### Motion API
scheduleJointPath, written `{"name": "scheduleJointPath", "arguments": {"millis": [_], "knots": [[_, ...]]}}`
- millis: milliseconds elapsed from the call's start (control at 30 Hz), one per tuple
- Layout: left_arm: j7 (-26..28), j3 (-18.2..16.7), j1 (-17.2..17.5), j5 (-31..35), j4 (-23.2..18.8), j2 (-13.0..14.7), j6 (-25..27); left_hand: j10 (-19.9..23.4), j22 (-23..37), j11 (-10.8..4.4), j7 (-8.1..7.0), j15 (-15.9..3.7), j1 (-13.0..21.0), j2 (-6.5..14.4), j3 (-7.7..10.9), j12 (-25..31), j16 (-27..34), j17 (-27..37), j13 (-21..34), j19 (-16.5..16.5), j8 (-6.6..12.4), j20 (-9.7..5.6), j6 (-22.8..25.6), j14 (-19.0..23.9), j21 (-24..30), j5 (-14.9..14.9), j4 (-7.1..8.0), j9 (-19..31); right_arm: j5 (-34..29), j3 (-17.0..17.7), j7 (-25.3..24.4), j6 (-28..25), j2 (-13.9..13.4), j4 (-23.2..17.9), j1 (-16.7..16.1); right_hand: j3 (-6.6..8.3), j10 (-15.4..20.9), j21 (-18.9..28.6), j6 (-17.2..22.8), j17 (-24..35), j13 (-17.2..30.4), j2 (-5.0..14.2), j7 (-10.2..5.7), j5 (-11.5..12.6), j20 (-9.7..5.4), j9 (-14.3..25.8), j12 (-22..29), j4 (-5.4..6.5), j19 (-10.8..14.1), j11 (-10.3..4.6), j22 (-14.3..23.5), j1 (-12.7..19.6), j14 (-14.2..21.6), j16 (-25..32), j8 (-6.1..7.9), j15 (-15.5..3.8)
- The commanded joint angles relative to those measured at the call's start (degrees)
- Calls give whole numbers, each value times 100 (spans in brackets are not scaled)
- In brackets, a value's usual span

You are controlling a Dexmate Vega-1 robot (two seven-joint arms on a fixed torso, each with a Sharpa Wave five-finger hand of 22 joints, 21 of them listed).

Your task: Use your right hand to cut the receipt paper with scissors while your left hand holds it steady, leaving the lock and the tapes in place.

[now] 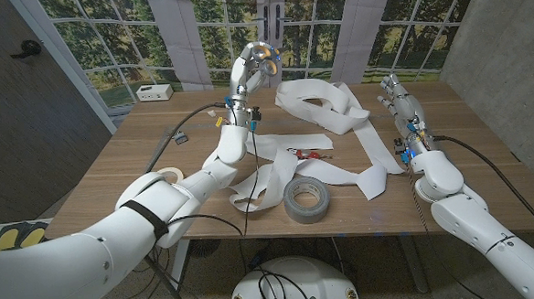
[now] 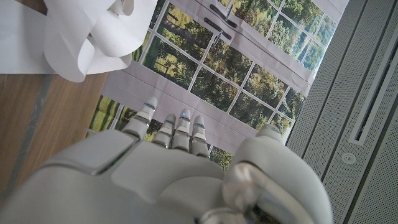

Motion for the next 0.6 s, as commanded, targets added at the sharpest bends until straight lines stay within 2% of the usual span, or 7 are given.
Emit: {"name": "scheduleJointPath", "arguments": {"millis": [33, 133, 333, 400, 467, 533, 600], "knots": [[-1115, -326, 126, -776, -103, -148, 204, 263, -57, -50, -37, -524, -179, 53, 171, 684, -148, -144, 223, 29, 62, -557, 39, -58, 33, 49, 80, -10, -33, 54, -26, 19, -8, -80, -92, 27, 1, -5, 32, 10, 24, -12, -21, -4, 20, 18, 25, -13, 22, 16, 17, -49, 44, 15, -7, -5], [-1311, -393, 155, -910, -154, -165, 258, 260, -71, -59, -30, -527, -177, 52, 174, 685, -169, -162, 237, 22, 66, -573, 33, -65, 32, 45, 73, -4, -37, 69, -40, 5, -15, -115, -120, 31, 0, -5, 35, 9, 24, -10, -21, -3, 18, 18, 25, -15, 22, 8, 17, -46, 47, 15, -6, -4], [-1922, -488, 224, -1340, -338, -159, 465, 195, -174, -34, -140, -533, -221, 97, 184, 681, -276, -271, 339, 83, 131, -573, -19, -45, 66, 30, 86, 105, -71, 92, -81, -11, -18, -171, -172, 36, -1, -7, 32, 10, 24, -9, -23, -4, 22, 18, 24, -14, 17, 11, 17, -49, 51, 16, -7, -8], [-2150, -508, 235, -1481, -384, -155, 525, 186, -233, -45, -141, -528, -244, 102, 203, 673, -340, -330, 374, 85, 133, -490, -14, -57, 58, 29, 89, 91, -77, 93, -82, -6, -14, -179, -181, 37, -4, -7, 32, 10, 24, -9, -25, -4, 21, 18, 23, -15, 20, 11, 17, -49, 49, 15, -7, -13], [-2194, -540, 229, -1481, -362, -173, 505, 171, -309, -34, -131, -493, -313, 113, 239, 654, -471, -437, 414, 113, 149, -341, -31, -140, 50, 32, 120, 104, -93, 91, -90, -2, -8, -182, -189, 38, -1, -7, 33, 11, 24, -9, -26, -4, 21, 17, 24, -14, 20, 10, 17, -51, 50, 16, -7, -10], [-2228, -565, 234, -1474, -371, -179, 496, 190, -405, -10, -124, -404, -486, 94, 278, 633, -717, -616, 471, 48, 175, -118, -60, -413, -8, 29, 187, 112, -76, 92, -106, -8, 16, -193, -196, 39, -4, -7, 31, 11, 24, -9, -21, -4, 23, 17, 23, -13, 20, 10, 17, -53, 52, 16, -7, -7], [-2216, -589, 233, -1433, -368, -184, 484, 181, -438, 17, -91, -373, -566, 66, 300, 630, -813, -703, 512, 34, 177, -35, -80, -536, -36, 27, 201, 91, -90, 85, -85, 24, 18, -175, -196, 39, -4, -7, 29, 11, 24, -11, -22, -5, 24, 17, 23, -13, 20, 7, 17, -54, 51, 16, -8, -6]]}}
